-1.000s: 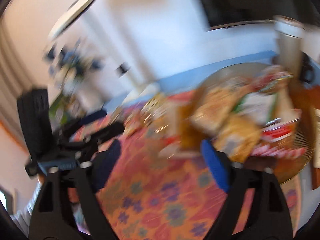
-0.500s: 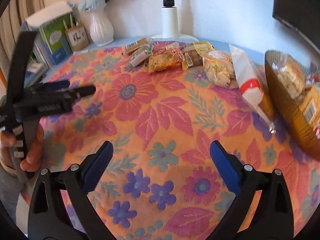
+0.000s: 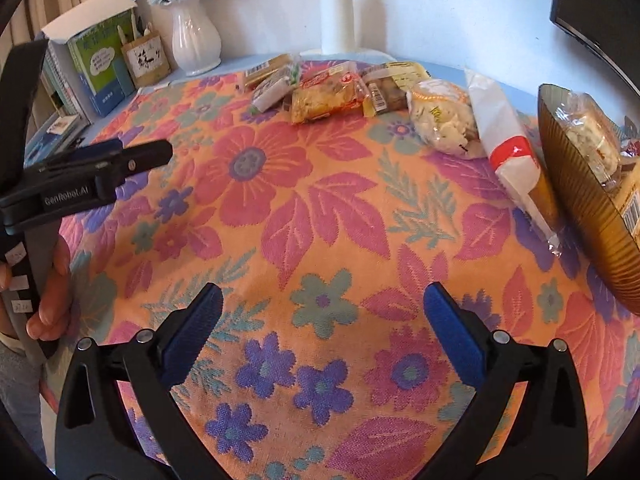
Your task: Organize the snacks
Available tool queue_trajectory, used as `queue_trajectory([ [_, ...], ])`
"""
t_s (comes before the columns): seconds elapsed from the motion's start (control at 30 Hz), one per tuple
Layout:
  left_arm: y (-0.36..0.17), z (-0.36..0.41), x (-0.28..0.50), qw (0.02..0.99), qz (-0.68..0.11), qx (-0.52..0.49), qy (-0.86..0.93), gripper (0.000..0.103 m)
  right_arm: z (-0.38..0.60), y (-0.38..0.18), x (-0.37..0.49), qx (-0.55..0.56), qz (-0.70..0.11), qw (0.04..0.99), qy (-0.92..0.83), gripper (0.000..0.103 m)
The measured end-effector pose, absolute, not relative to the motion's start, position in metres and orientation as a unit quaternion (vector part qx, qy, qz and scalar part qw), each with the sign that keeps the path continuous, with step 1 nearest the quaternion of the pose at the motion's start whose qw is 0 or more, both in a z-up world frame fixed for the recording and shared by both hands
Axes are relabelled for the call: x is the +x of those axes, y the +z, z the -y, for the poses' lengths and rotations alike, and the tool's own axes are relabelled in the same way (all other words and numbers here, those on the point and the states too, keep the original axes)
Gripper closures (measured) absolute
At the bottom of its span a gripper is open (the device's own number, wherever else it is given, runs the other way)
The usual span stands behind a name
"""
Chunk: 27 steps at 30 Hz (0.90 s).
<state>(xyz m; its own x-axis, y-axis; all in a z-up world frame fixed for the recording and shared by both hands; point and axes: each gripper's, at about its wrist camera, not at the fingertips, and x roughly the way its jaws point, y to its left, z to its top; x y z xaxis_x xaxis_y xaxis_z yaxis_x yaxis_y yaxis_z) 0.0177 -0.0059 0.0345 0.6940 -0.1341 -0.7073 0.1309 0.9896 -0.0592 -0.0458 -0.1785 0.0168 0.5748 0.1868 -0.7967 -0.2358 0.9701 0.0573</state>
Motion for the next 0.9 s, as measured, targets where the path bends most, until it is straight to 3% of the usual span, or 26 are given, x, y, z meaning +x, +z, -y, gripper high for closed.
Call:
queue_trajectory([
  [0.9,0.035,-0.005,0.015,0.921,-0.380,-0.030,-0.078,0.005,0.174,0.013,-0.046,-0.039,-0.455,0.882,0.115,0.003],
])
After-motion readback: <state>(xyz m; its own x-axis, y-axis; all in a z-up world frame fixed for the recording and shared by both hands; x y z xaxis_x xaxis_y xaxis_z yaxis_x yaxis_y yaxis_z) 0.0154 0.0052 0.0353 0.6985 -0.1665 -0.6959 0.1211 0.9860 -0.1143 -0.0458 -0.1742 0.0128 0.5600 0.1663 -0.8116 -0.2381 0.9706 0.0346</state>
